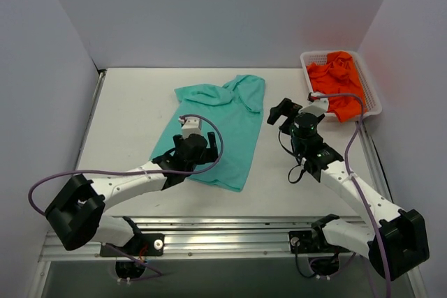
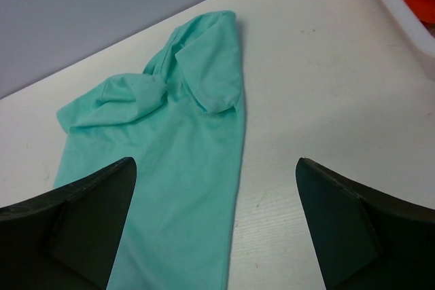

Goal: Fold and stack the t-shirts
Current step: Move the tshirt to the center of the board

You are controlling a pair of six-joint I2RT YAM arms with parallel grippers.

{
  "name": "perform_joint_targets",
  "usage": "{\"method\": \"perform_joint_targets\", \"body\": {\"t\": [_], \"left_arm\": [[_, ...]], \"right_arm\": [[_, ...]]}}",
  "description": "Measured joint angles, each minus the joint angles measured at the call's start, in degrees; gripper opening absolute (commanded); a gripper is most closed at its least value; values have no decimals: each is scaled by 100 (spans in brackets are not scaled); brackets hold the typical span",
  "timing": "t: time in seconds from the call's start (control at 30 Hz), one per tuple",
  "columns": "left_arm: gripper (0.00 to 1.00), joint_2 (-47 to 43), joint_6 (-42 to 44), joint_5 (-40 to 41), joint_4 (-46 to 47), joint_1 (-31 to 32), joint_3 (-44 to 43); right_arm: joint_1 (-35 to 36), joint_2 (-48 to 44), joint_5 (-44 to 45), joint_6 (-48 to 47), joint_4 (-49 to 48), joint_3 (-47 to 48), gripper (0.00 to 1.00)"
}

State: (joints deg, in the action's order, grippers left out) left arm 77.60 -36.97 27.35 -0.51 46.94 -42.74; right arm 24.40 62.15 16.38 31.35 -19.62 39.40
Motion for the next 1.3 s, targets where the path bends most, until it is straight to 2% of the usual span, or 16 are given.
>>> {"method": "perform_joint_targets", "body": {"t": [0.3,0.57,0.8,0.87,1.07,1.3], "left_arm": [[99,1003,-330,151,291,1078,-133],[99,2085,-330,223,264,2103,-1147],[100,2124,-278,505,15,2249,-1388],[93,2162,-306,612,-216,2267,-1451],[92,2363,-518,820,-723,2428,-1495],[88,2695,-750,994,-824,2699,-1497]], "right_arm": [[-70,498,581,85,531,127,100],[-221,717,623,164,787,243,100],[-352,717,584,173,833,243,100],[-387,719,553,184,835,243,100],[-463,828,466,195,835,291,100],[-494,984,380,212,841,295,100]]}}
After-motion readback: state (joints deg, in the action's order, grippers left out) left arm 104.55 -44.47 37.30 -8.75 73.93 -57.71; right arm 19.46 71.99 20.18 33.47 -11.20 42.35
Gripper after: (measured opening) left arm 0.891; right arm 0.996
